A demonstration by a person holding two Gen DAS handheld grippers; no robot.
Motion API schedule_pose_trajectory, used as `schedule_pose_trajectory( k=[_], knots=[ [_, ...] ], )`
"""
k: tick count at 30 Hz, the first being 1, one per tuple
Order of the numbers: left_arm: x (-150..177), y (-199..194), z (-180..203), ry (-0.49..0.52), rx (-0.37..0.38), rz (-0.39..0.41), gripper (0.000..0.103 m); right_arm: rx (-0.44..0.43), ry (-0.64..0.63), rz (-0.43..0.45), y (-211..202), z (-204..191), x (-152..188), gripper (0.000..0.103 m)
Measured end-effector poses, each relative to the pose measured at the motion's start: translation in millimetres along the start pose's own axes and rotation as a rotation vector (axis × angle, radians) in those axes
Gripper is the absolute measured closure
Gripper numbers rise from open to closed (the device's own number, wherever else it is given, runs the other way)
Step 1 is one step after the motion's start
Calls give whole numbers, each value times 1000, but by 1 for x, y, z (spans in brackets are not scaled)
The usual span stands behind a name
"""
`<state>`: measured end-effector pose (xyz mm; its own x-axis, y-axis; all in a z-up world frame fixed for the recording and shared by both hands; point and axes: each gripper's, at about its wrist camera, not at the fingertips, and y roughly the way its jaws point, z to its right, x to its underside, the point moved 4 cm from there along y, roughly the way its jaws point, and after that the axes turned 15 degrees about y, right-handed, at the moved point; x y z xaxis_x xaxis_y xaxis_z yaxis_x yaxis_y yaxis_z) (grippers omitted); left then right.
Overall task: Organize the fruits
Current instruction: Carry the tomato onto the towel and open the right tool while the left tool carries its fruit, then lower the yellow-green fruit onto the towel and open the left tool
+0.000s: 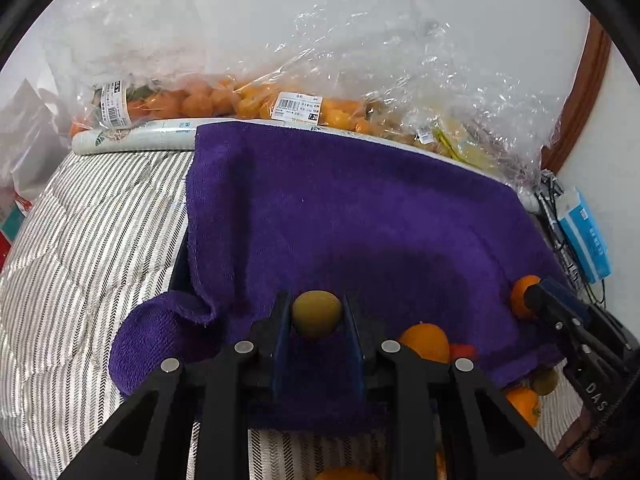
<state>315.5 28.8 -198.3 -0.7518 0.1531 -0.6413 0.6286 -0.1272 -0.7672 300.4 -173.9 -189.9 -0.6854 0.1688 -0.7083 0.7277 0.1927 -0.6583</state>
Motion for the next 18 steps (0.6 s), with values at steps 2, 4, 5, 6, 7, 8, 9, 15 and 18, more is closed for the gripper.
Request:
schedule_pose_trajectory(
  k=[2, 4, 5, 6, 7, 8, 9, 15, 18],
  knots=[
    [0, -1, 1, 2, 3, 1, 78, -1, 6, 0, -1, 1, 0, 68],
    [0, -1, 0, 0, 7, 0, 78, 0, 15, 8, -2, 2, -1, 64],
    [1, -1, 0, 1, 7, 0, 78, -1, 21, 11, -2, 3, -1, 64],
    [1, -1, 0, 2, 7, -1, 78, -2, 26, 11, -3, 4, -2, 63],
    [1, -1, 0, 4, 8, -2, 78, -3, 33, 11, -3, 5, -2, 62],
    [1, -1, 1, 6, 13, -1, 78, -3, 37, 10, -3, 6, -3, 60],
    [1, -2, 1, 5, 20, 2, 78, 0, 43, 8, -3, 7, -3, 60],
    [-2, -10, 2, 5, 24, 29, 66, 0, 67, 15, -5, 11, -6, 51],
    [-3, -14, 2, 1, 31, 38, 66, 18, 62, 29, -7, 11, -7, 50]
  ],
)
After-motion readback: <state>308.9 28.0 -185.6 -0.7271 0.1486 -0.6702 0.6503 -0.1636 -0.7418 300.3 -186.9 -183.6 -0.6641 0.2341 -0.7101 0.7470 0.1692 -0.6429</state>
